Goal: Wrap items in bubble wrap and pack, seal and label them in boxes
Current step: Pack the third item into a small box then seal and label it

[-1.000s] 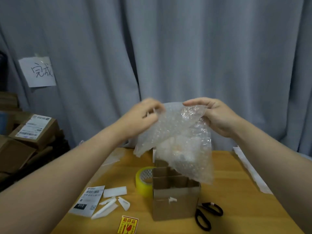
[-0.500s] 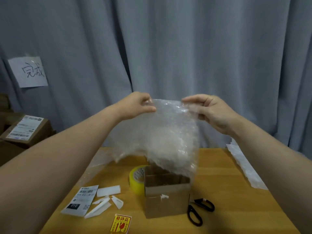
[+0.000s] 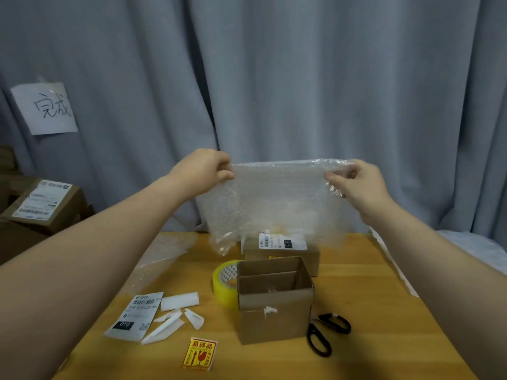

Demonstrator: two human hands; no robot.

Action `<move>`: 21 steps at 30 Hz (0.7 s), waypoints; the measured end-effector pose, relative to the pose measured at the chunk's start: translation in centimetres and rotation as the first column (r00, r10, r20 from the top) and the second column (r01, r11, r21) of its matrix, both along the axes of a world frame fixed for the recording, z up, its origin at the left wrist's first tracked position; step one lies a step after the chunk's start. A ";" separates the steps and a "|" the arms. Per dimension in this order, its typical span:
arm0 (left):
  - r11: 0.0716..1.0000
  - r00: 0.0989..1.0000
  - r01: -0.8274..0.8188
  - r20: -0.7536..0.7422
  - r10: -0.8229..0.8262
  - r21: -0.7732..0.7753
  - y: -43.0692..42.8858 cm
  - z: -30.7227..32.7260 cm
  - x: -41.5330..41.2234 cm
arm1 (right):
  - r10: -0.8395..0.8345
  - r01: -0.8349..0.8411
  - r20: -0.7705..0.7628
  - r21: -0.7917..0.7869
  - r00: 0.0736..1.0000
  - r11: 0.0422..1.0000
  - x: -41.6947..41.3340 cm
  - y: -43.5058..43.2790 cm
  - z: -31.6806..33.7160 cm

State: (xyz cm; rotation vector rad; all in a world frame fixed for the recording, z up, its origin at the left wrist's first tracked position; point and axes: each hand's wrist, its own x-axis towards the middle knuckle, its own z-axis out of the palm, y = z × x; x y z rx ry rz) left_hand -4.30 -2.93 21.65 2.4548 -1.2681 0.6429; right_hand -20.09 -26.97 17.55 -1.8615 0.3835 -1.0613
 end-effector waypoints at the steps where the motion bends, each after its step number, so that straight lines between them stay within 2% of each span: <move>1: 1.000 1.000 -0.007 -0.024 0.007 -0.024 0.3 -0.3 0.2 | -0.029 0.027 -0.058 -0.036 0.998 0.999 -0.1 -0.1 -0.3; 2: 1.000 1.000 -0.007 -0.016 0.007 -0.030 0.5 -0.6 0.3 | -0.085 0.072 -0.112 -0.118 0.990 0.990 -0.2 0.0 -0.5; 3: 1.000 1.000 -0.002 0.018 0.003 -0.028 0.6 -0.7 0.2 | -0.173 0.131 -0.140 -0.270 0.975 0.954 -0.3 0.3 -0.5; 4: 1.000 0.997 0.011 0.070 -0.009 -0.025 0.5 -0.8 -0.2 | -0.257 0.157 -0.160 -0.462 0.953 0.873 -0.5 0.8 -0.3; 6: 0.999 0.985 0.043 0.170 -0.042 0.001 0.0 -0.8 -1.2 | -0.394 0.085 -0.208 -0.789 0.895 0.609 -0.3 2.7 0.5; 7: 0.998 0.976 0.058 0.209 -0.060 0.017 -0.4 -0.6 -1.8 | -0.424 -0.002 -0.268 -0.847 0.865 0.532 0.0 3.7 0.9; 8: 0.997 0.966 0.074 0.248 -0.079 0.027 -0.8 -0.5 -2.6 | -0.420 -0.076 -0.340 -0.844 0.842 0.530 0.5 4.6 1.1; 10: 0.992 0.939 0.122 0.320 -0.124 0.026 -1.5 -0.3 -4.0 | -0.328 -0.137 -0.444 -0.742 0.834 0.657 1.6 5.4 1.2; 12: 0.987 0.942 0.159 0.302 -0.148 -0.010 -1.4 -0.3 -4.7 | -0.184 -0.091 -0.395 -0.584 0.900 0.807 2.1 4.9 1.1; 14: 0.975 0.967 0.207 0.172 -0.190 -0.084 -0.7 -0.8 -4.7 | -0.003 -0.074 -0.280 -0.264 0.960 0.962 2.0 4.2 0.9; 15: 0.962 0.970 0.234 0.105 -0.220 -0.139 -0.3 -1.3 -4.8 | 0.074 -0.096 -0.208 -0.097 0.975 0.991 1.8 4.1 0.8; 18: 0.925 0.943 0.325 -0.006 -0.332 -0.198 -0.2 -2.9 -6.3 | 0.207 -0.192 -0.063 0.187 0.976 0.963 1.8 5.0 0.6; 21: 0.900 0.904 0.425 0.087 -0.418 -0.098 -1.9 -4.5 -7.7 | 0.289 -0.279 0.043 0.432 0.956 0.858 2.7 6.5 0.6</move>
